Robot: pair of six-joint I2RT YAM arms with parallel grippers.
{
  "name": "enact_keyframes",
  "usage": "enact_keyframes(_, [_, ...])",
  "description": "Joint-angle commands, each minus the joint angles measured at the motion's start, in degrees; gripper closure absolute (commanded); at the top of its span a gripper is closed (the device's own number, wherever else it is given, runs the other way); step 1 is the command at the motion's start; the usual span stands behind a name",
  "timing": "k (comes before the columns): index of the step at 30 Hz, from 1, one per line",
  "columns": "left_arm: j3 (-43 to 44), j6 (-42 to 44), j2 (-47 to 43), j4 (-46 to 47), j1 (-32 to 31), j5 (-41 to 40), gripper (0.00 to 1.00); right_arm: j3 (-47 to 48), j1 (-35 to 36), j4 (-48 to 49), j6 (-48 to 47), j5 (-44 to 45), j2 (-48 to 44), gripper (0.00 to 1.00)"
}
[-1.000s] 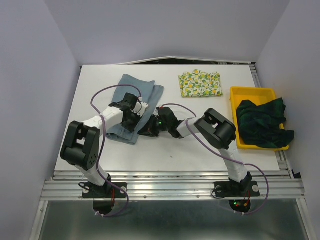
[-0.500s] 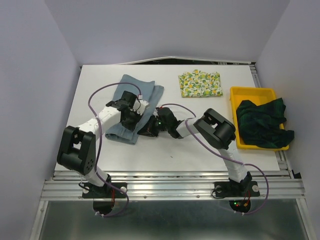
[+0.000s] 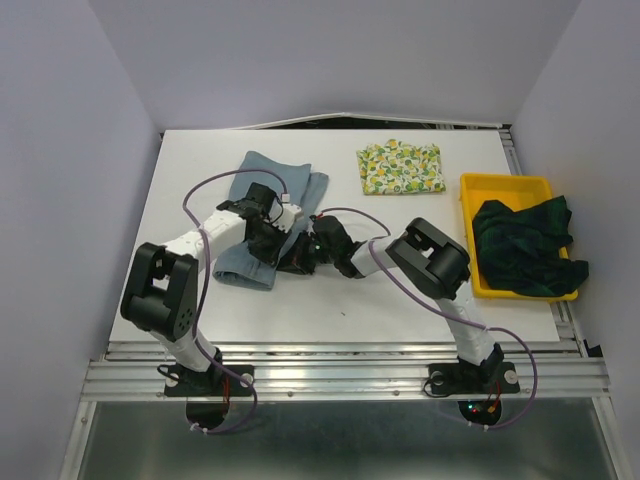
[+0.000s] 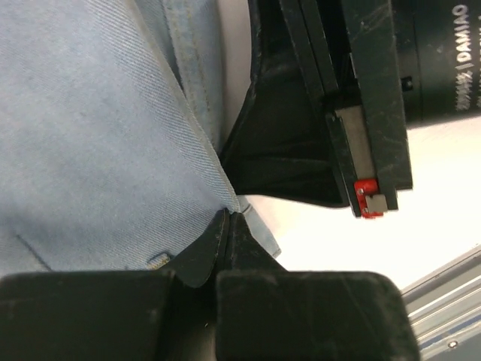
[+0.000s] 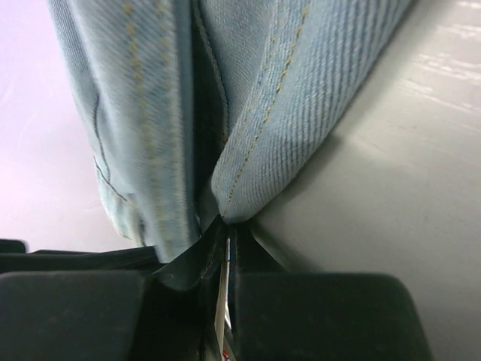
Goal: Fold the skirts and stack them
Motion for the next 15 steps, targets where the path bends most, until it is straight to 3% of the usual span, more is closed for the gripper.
enact_keyframes(1, [-1.7, -0.8, 4.1, 0.5, -0.1, 4.6, 1.0, -0.3, 1.0, -5.4, -2.0, 3.8, 2.4, 0.99])
enact_keyframes(4, [-1.8, -0.2, 7.0, 0.5, 1.3, 4.9, 1.0, -1.5, 0.5, -6.6, -3.4, 4.1, 0.1, 0.93])
enact_keyframes(6, [-1.1, 0.4, 9.8, -0.6, 4.3, 6.1, 1.0, -2.3, -1.4, -11.1, -9.2, 3.4, -3.1, 0.85])
enact_keyframes(9, [-1.4, 2.2, 11.6, -1.4, 7.2, 6.3, 1.0, -2.4, -5.0, -18.7, -14.9, 3.1, -7.8, 0.85])
enact_keyframes(15, [-1.4, 4.3, 10.0, -2.3, 7.0, 6.8, 1.0, 1.6, -11.6, -30.5, -27.8, 3.8, -14.3, 0.82])
